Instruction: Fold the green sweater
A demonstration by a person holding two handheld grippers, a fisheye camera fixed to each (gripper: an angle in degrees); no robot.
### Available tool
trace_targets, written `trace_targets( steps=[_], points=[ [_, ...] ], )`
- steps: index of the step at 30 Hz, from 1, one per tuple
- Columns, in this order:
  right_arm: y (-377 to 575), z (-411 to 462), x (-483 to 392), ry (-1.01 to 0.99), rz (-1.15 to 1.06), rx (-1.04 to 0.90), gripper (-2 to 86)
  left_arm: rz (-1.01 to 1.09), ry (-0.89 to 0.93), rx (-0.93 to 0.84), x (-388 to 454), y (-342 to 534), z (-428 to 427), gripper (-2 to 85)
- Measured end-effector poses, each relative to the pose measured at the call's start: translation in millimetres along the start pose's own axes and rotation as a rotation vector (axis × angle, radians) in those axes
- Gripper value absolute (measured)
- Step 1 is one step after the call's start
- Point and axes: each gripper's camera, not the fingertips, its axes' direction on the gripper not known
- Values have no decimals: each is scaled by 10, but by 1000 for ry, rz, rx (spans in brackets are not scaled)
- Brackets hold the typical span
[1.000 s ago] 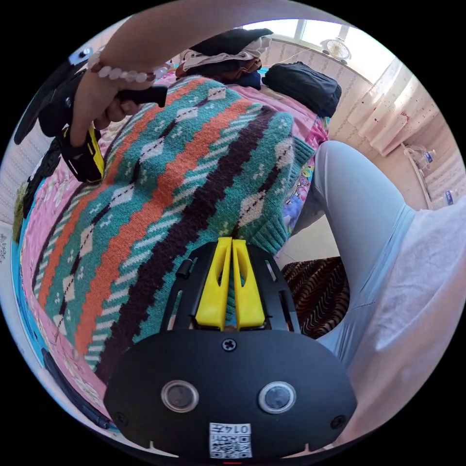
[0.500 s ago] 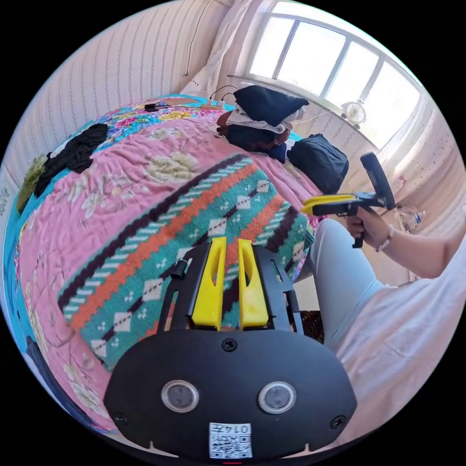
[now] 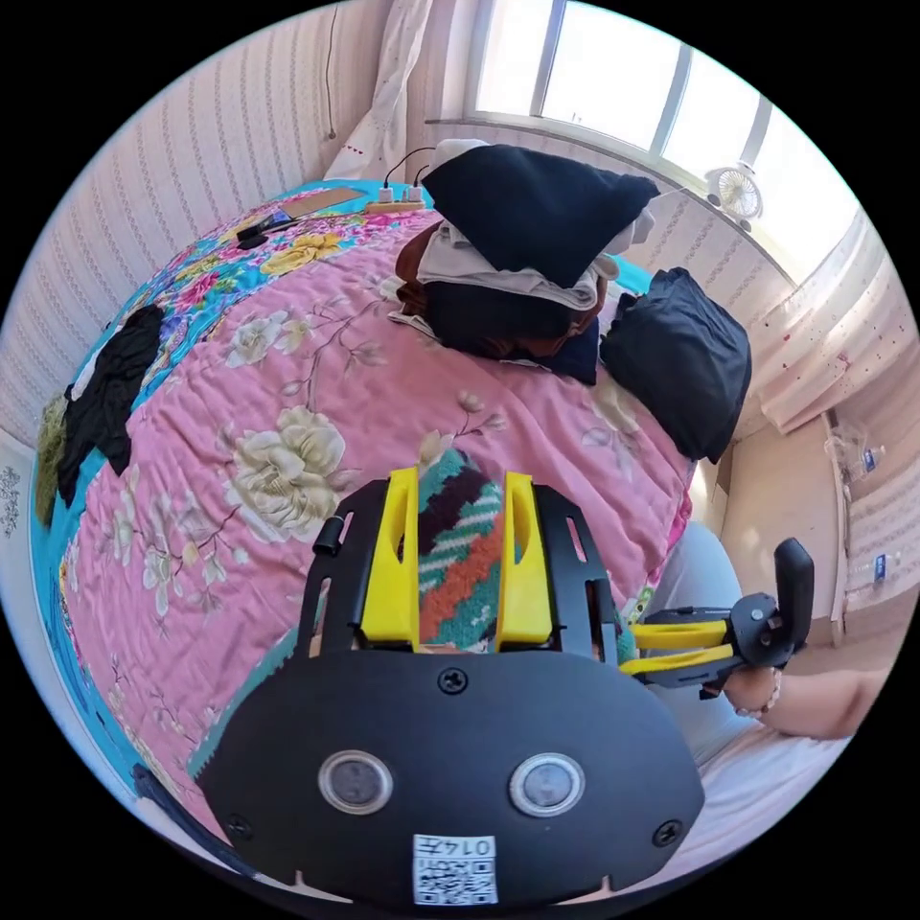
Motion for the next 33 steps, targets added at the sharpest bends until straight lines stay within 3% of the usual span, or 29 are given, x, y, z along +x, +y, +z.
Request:
trace_targets(
  steps=[3,8,15,21,25,28,33],
  points=[
    [36,-53,-82,16,-56,-4,73,-34,-5,-120,-67,-54,239,128],
    [101,-161,-234,-16,-134,12,66,19,27,-111,-201,72,96,80],
    [92,-242,-891,-236,-393,-5,60,-100,153,229,-976,1054,-1074,48],
    [-16,187,-2192,-393,-783,-169,57,-350,15,473,-1680,2530,-2027,17],
    [127,1002,-3205,-267,-1033,-368,55,-584,-84,472,-2128,3470,-2091,-1],
    [279,1668,-3652,-131,-1075,-512,48,-752,-89,418,-2431,3960,-1850,-5],
    [367,1783,-3975,-91,-1121,-531,60,-892,-8,457,-2706,4395,-1585,-1]
  ],
)
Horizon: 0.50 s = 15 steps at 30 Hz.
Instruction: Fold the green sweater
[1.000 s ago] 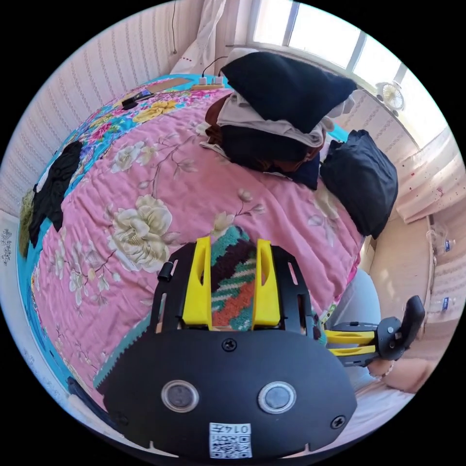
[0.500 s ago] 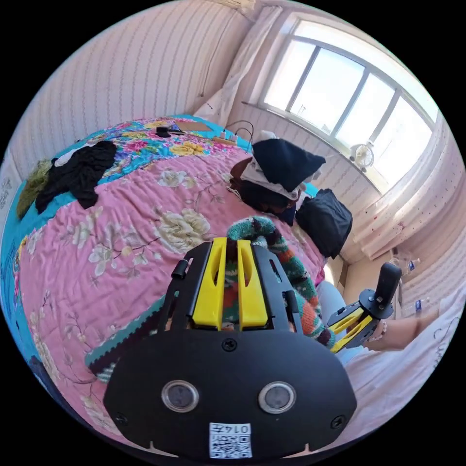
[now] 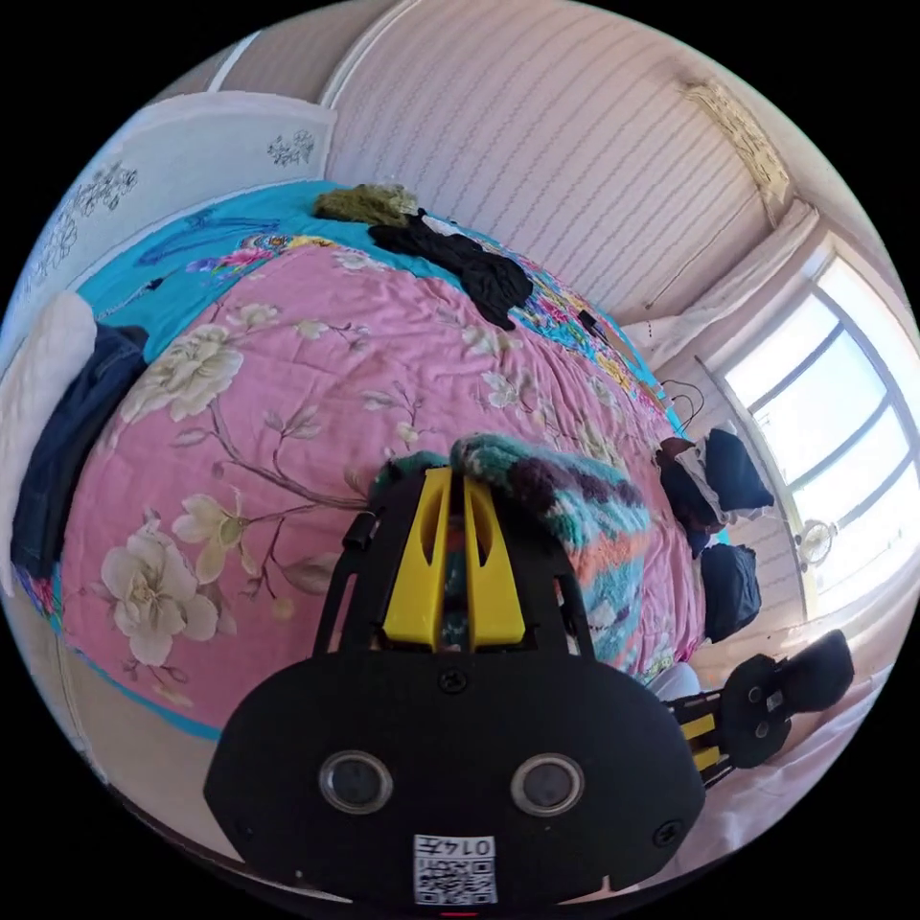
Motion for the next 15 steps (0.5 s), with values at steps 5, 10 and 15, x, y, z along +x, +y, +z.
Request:
trace_targets(
  steps=[5,10,15],
  points=[
    [-27,-529,68,191,60,151,29,19,59,41,-120,40,-180,32],
    [-326,-613,533,310,216,139,1,46,39,173,-146,314,-796,22],
    [-817,-332,689,339,189,51,-3,257,-49,248,369,707,-1235,-7]
  ],
)
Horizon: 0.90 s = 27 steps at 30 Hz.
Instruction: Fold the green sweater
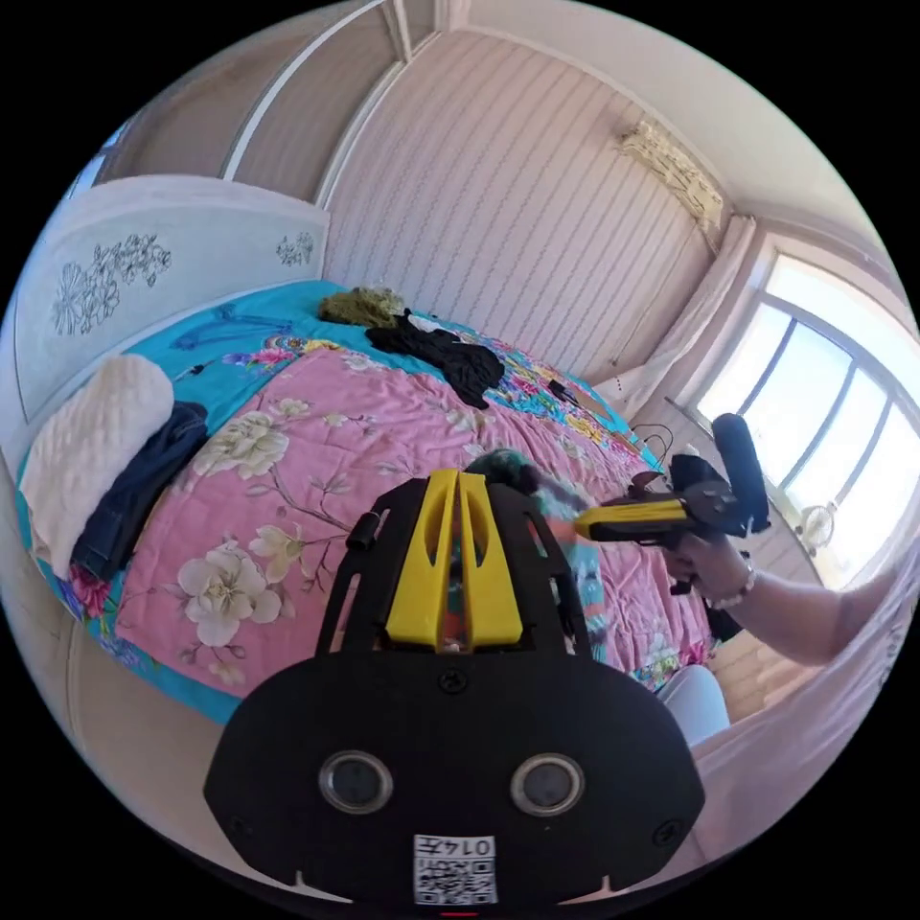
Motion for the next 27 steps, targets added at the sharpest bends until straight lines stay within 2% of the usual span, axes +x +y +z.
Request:
trace_targets(
  steps=[3,4,8,11,14,19,24,27],
  points=[
    [-279,208,-57,-2,-39,-48,-4,147,0,-56,381,93,123,-9],
    [-385,311,-65,3,-49,-72,-4,191,-49,-88,468,115,269,-9],
    [-607,462,-8,-41,-31,-126,-5,176,-207,-220,355,137,846,-10],
    [-571,239,72,-42,-32,-59,-5,114,-123,-294,121,139,1134,-10],
    [-489,198,277,58,17,-73,-5,156,-145,-339,76,157,1283,-10],
    [-590,681,754,-19,142,-134,-5,134,-101,-412,-79,196,1551,-10],
    [-751,935,1082,-63,213,-194,-8,195,-88,-432,-195,262,1717,-10],
    [-805,995,1258,-94,223,-232,-9,157,-49,-433,-319,270,1734,-10]
  ],
)
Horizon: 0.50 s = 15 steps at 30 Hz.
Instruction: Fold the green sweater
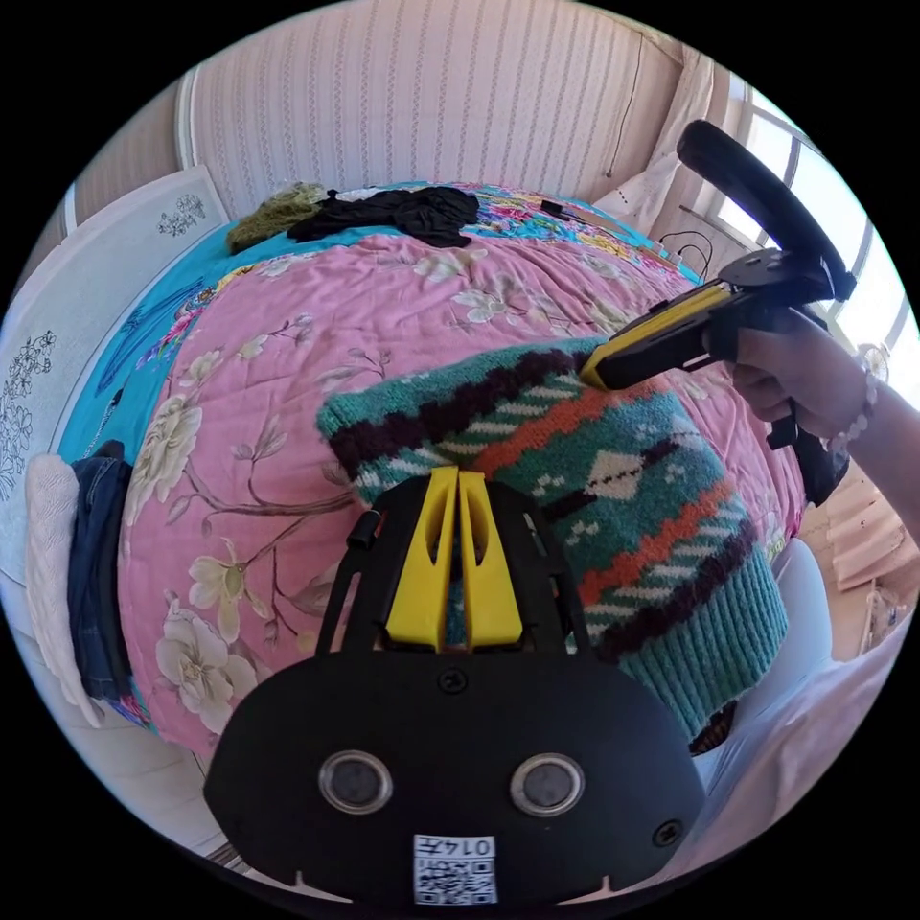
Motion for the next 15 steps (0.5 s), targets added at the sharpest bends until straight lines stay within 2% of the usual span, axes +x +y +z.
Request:
trace_targets(
  steps=[5,8,11,15],
  points=[
    [120,-133,206,-70,-13,56,-9,-22,80,61,-165,151,-190,-9],
    [541,-381,419,-172,-1,242,-4,-72,141,118,-307,385,-470,-6],
    [1101,-415,789,-306,114,384,16,-161,143,176,-438,757,-670,16],
    [1613,-21,1224,-388,332,358,151,-301,173,171,-575,1260,-638,77]
  ],
)
